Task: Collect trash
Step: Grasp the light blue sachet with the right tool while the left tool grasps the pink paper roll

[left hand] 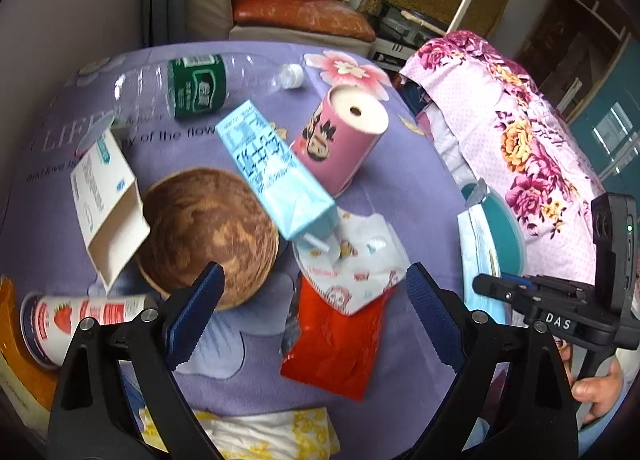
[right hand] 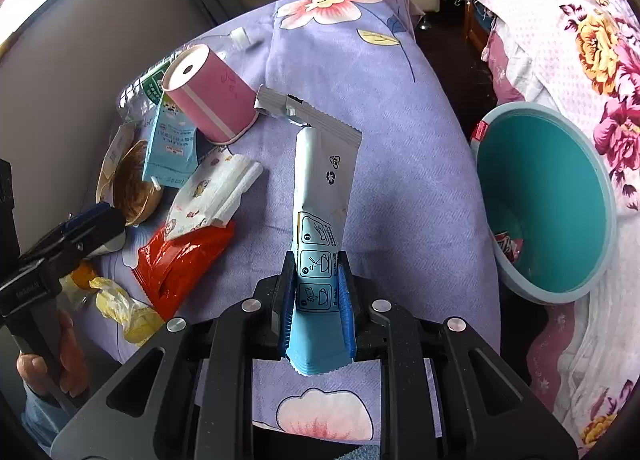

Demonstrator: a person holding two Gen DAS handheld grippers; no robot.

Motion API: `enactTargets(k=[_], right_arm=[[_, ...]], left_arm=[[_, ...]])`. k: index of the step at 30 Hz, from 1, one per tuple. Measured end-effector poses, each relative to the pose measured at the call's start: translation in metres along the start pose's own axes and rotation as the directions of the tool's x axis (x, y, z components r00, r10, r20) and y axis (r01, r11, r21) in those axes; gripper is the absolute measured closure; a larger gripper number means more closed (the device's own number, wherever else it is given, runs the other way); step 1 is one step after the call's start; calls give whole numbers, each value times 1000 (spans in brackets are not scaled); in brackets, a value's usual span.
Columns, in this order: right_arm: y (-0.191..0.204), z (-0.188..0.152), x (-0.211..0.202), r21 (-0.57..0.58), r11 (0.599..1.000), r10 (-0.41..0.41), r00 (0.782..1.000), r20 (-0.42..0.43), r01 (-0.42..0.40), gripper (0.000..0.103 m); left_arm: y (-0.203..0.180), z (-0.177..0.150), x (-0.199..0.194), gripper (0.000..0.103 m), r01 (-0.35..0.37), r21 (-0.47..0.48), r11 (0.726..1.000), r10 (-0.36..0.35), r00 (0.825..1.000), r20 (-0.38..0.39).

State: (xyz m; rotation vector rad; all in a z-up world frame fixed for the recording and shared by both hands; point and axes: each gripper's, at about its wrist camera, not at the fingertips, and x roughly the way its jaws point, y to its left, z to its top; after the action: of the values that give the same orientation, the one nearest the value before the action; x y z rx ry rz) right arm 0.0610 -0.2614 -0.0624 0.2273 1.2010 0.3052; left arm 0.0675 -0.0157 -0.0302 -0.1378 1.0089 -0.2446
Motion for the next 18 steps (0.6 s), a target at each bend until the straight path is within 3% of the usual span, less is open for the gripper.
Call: enactTargets(k=[7,14,15,16,17,18], right_arm=[[-20,22,-7,16,1000,20,1000,21,-20,84],[-50,40,-14,54,998,29,998,49,-32,84],[-56,42,-15,63,997,30,998,51,-33,84],[-62,44,-16,72,997,31,998,54,-34,84],[-66,47,-17,78,996,30,998,57,-34,84],[-72,48,-18,84,996,29,998,60,-34,84]], left_arm=[[-30,51,25,11,-59,86,995,56,998,33],[-51,82,73,11,-121,155,980,125,992,-15],[-52,84,80,16,-132,158,979,138,990,-28],[-52,84,87,36,-141,156,978,150,988,-41],[-51,84,92,45,-150,151,977,161,985,-58],[-50,85,93,44,-155,139,978,164,985,-55]])
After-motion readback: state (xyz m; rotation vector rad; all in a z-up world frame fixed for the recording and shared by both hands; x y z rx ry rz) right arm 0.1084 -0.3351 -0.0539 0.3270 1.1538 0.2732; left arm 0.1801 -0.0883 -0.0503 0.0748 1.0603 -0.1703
